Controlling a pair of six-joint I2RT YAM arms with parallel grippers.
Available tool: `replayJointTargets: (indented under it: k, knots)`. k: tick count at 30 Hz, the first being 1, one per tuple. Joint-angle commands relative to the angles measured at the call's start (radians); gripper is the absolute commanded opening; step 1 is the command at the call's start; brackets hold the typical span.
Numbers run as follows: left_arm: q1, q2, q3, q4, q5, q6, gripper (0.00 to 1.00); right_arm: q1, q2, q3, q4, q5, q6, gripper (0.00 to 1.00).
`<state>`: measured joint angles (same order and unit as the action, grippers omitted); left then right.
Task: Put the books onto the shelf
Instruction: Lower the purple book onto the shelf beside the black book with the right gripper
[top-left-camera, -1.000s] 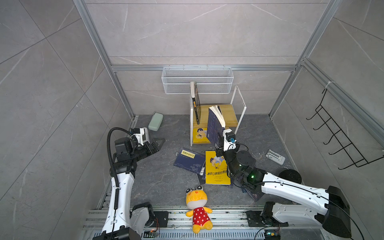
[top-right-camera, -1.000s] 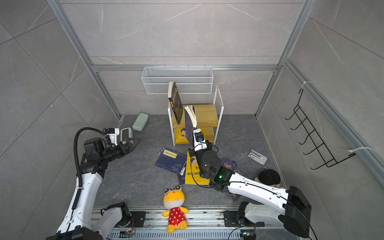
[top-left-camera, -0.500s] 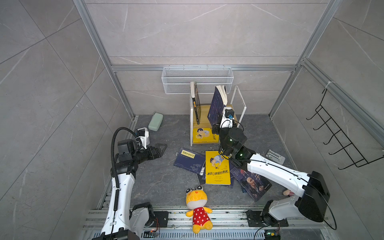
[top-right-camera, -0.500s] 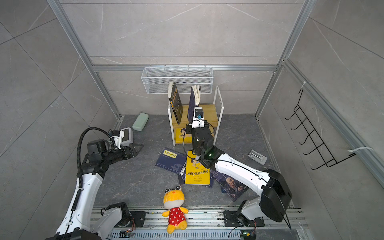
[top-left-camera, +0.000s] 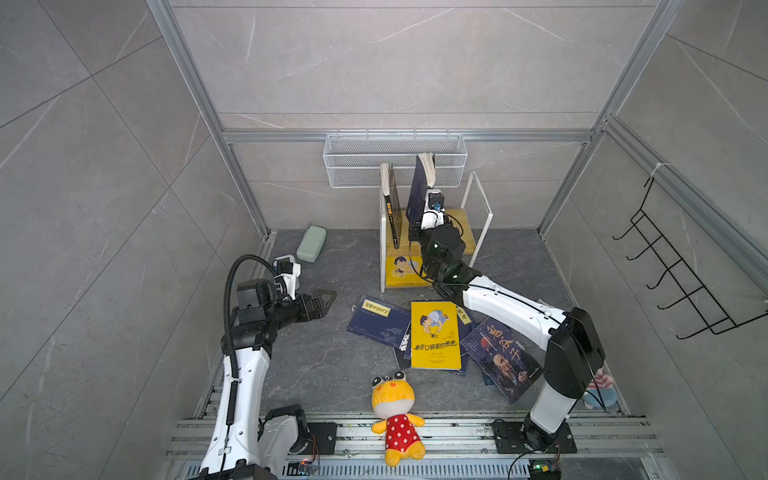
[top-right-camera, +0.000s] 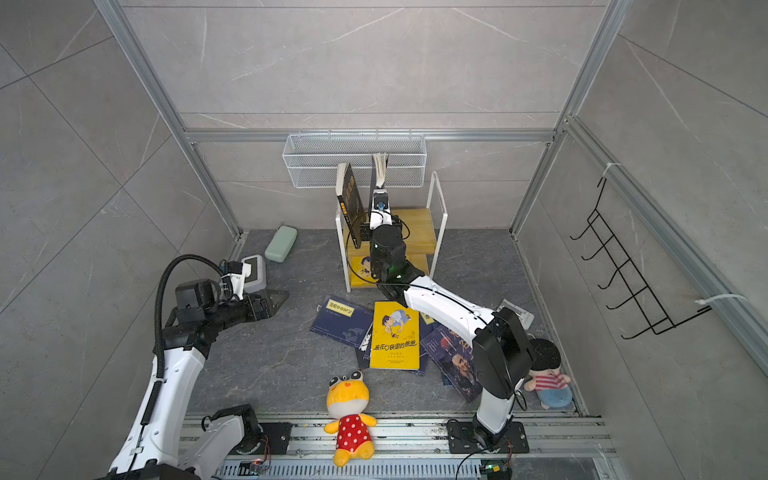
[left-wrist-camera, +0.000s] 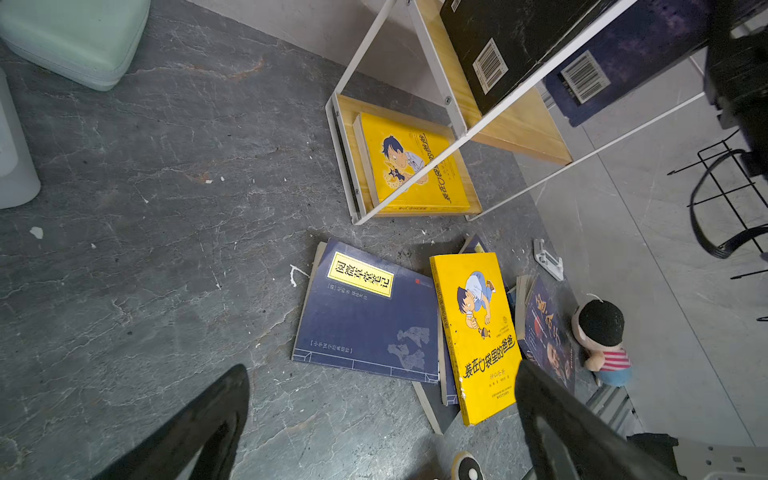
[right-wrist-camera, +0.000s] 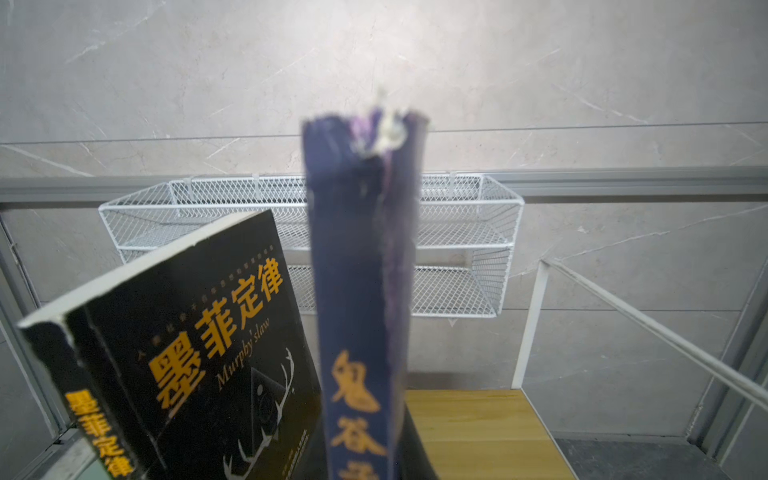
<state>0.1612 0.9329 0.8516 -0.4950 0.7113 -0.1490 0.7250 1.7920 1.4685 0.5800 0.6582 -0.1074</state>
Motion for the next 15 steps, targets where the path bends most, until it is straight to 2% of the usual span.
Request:
replayJointTargets:
  k: [1, 7, 15]
  knots:
    - [-0.005, -0.006, 0.053, -0.006, -0.003, 0.015, 1.00, 0.001, 0.029, 0.040, 0.076, -0.015, 0.006, 0.00]
    - [-0.015, 0.006, 0.056, -0.013, -0.013, 0.019, 1.00, 0.001, 0.056, 0.021, 0.079, -0.020, 0.034, 0.00]
    - [-0.020, 0.001, 0.056, -0.001, -0.041, 0.012, 1.00, 0.000, 0.119, 0.056, 0.104, -0.032, 0.008, 0.00]
